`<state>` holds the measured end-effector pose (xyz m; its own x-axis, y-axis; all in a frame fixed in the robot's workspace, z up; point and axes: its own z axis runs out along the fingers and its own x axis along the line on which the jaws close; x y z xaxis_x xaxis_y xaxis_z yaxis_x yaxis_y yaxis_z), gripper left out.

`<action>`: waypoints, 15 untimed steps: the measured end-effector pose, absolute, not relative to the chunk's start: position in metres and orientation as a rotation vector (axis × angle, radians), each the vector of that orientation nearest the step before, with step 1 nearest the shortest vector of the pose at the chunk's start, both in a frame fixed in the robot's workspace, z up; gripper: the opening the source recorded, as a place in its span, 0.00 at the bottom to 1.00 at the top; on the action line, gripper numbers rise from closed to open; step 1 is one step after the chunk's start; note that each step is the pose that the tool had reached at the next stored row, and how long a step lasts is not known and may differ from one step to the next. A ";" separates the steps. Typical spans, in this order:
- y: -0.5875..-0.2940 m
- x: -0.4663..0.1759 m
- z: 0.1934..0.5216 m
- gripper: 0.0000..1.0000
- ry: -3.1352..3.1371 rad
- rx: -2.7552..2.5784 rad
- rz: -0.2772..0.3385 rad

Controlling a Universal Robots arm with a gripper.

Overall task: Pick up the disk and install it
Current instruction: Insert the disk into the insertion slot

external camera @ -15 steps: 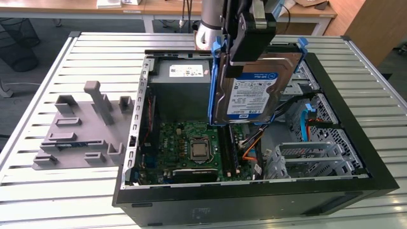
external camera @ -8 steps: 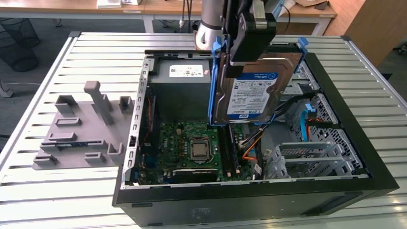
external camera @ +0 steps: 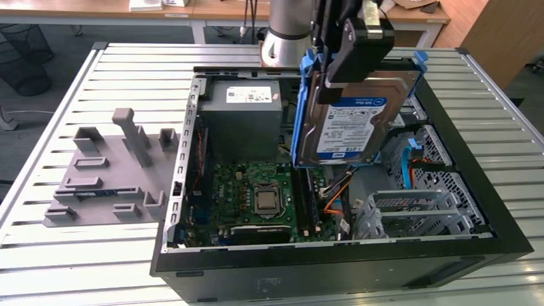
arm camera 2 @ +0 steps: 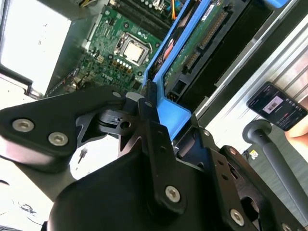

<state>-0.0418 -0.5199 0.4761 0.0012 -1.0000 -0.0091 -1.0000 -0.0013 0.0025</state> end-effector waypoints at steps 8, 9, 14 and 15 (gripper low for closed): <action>-0.534 -0.039 0.475 0.36 2.217 -2.219 0.013; -0.534 -0.039 0.475 0.36 2.217 -2.219 0.013; -0.534 -0.039 0.475 0.36 2.217 -2.220 0.013; -0.534 -0.039 0.475 0.36 2.217 -2.219 0.013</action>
